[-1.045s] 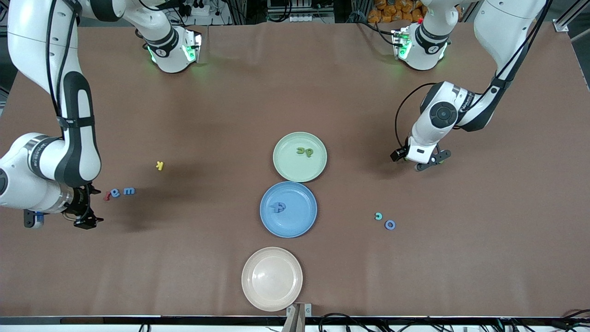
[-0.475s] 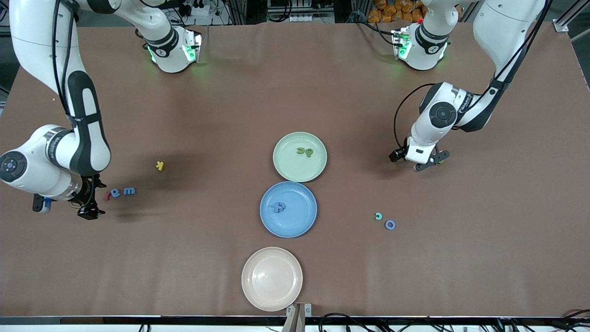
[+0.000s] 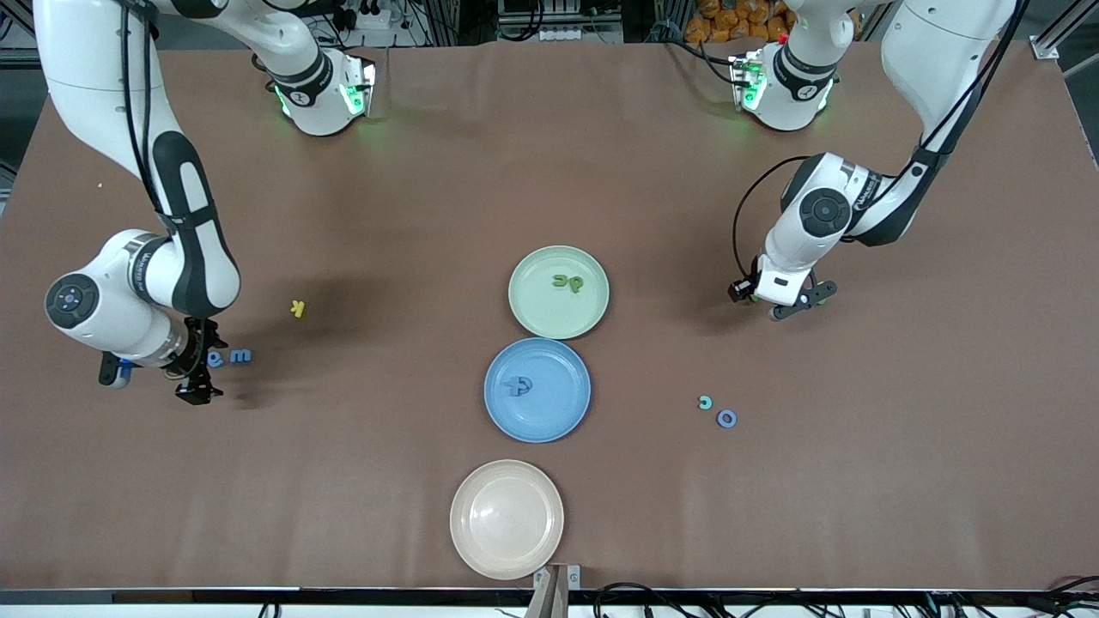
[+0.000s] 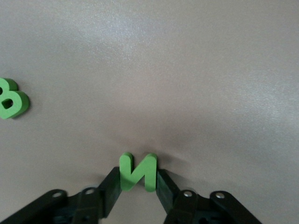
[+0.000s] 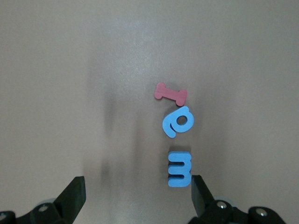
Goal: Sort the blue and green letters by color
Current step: 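Reach the right gripper to the blue E while the left gripper reaches the N, then grasp the green N with the left gripper while the right gripper grasps the E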
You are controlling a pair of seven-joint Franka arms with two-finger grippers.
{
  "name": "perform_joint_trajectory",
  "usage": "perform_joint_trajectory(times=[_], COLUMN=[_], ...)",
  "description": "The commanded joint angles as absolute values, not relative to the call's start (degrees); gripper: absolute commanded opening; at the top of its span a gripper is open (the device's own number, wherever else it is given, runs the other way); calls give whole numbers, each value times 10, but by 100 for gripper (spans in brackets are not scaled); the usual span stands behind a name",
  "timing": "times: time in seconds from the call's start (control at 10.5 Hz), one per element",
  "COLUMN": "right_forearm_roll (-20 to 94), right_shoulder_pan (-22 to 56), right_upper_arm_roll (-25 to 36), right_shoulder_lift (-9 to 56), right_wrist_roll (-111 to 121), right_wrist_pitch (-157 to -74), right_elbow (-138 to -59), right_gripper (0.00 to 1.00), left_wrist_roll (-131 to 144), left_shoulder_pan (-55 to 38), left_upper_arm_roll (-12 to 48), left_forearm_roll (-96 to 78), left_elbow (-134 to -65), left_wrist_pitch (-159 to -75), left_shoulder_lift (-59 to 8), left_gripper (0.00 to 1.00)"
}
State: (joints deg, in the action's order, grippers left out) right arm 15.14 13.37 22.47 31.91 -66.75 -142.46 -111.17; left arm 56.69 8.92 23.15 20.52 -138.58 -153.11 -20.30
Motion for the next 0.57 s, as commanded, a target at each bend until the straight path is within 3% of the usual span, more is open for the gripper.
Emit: perform_joint_trajectory(times=[0.0,0.48], right_forearm_roll=[152,152], right_shoulder_pan=[129,125], right_upper_arm_roll=[213,200], right_shoulder_lift=[303,305], right_wrist_roll=[-678,-675], right_wrist_pitch=[-1469,-1522], right_elbow=[-1159,-1196], right_gripper=[100,100], left_wrist_roll=[575,592], left_shoulder_pan=[91,87], left_upper_arm_roll=[231,257], left_forearm_roll=[225,225], left_elbow=[-1386,-1353], left_wrist_pitch=[-1538,-1536], left_shoulder_lift=[-212,-197], left_gripper=[0,0])
